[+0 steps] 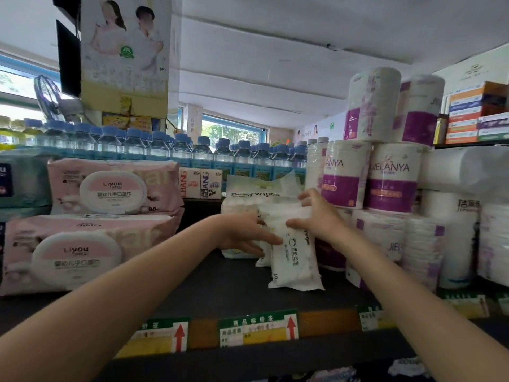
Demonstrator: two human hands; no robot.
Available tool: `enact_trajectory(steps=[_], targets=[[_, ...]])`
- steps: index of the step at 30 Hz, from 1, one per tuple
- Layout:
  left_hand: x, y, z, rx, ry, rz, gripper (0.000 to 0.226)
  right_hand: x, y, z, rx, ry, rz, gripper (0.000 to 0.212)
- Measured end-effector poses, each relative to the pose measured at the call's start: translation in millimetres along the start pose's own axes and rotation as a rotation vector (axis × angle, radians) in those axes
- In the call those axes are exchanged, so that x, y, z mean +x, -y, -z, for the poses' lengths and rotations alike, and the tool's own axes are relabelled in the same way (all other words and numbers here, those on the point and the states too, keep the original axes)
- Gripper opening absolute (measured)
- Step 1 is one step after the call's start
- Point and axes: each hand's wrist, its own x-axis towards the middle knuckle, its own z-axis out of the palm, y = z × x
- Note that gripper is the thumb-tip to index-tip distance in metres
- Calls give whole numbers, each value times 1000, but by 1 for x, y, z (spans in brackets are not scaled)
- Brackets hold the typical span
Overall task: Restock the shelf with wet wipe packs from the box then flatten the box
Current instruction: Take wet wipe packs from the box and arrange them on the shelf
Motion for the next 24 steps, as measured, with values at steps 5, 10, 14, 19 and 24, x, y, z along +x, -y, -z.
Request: enact_trajectory(steps=[5, 10, 14, 19, 24], targets=[[23, 8, -16, 280, 58, 140, 46, -18, -9, 13, -421, 348, 135, 109], [30, 9, -30, 353, 79, 88, 52, -20, -20, 6, -578, 322, 167, 112], [34, 5, -37, 487, -55, 26, 64, -15, -27, 2, -653, 264, 133, 112], [17, -1, -29, 571, -251, -119, 51, -35, -12, 14, -657, 155, 133, 95], [-17, -13, -32, 465, -464, -396, 51, -69, 14, 34, -578, 86, 63, 73]])
